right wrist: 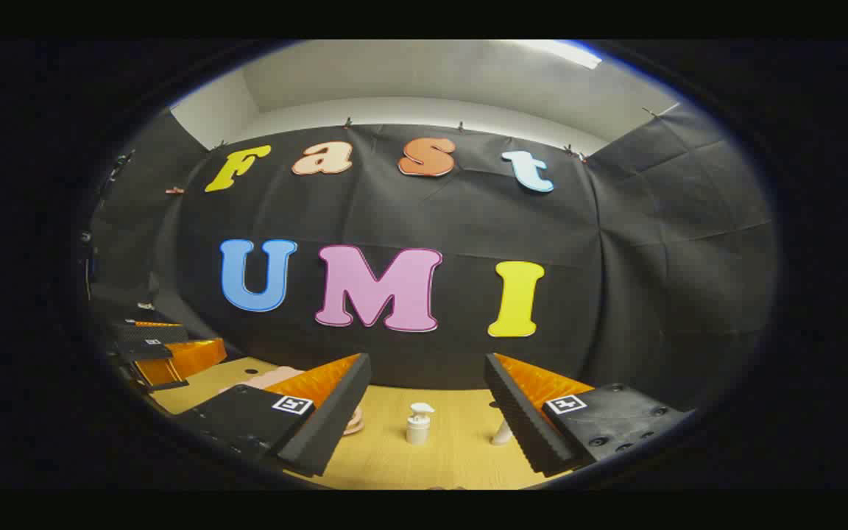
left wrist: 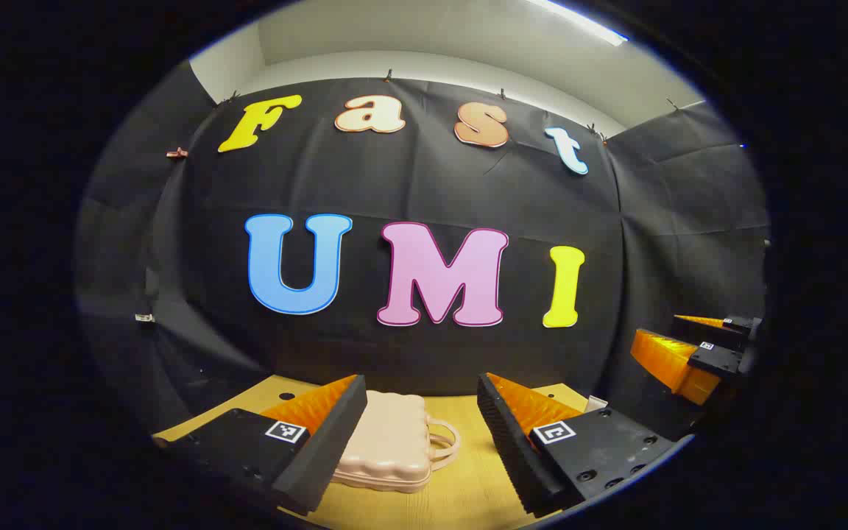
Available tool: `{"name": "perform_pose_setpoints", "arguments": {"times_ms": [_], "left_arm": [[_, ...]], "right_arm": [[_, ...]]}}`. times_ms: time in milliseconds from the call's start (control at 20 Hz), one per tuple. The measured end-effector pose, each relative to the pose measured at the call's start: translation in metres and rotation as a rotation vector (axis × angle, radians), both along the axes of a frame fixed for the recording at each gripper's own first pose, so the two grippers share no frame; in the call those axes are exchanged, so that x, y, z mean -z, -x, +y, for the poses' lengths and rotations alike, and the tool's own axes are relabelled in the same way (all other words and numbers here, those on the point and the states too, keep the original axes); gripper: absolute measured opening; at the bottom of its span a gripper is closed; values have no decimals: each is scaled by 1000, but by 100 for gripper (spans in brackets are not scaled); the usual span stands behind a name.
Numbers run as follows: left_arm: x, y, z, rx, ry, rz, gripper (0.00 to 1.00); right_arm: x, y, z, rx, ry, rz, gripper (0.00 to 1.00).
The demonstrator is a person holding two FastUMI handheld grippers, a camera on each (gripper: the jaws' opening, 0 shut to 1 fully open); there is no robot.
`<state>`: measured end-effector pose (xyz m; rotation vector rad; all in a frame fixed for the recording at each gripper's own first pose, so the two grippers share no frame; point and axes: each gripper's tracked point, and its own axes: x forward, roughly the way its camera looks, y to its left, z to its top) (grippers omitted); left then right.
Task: First open the suitcase, pack the skin care products into it, and then close the suitcase.
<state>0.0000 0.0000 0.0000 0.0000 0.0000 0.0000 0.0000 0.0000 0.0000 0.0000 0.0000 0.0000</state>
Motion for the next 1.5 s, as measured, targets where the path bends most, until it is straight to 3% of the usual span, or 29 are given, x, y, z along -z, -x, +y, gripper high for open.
{"name": "perform_pose_setpoints", "arguments": {"times_ms": [50,400,650,700,750,950,1250,1500], "left_arm": [[3,-9,-4,5,-7,4,96],[22,-53,-25,10,0,46,96],[42,-71,-30,-3,13,84,96],[43,-72,-31,-3,13,89,96],[46,-75,-32,-5,10,90,96],[55,-83,-41,13,-1,112,96],[105,-122,-62,91,2,235,96],[189,-178,-76,125,70,449,96]], "right_arm": [[2,-6,-4,3,-4,1,98],[18,-40,-34,20,-13,7,98],[27,-45,-52,38,-12,28,98],[30,-45,-56,42,-10,32,93],[31,-45,-59,44,-9,36,98],[33,-43,-67,54,-10,43,98],[36,-41,-77,52,-5,48,98],[50,-46,-91,41,20,76,98]]}}
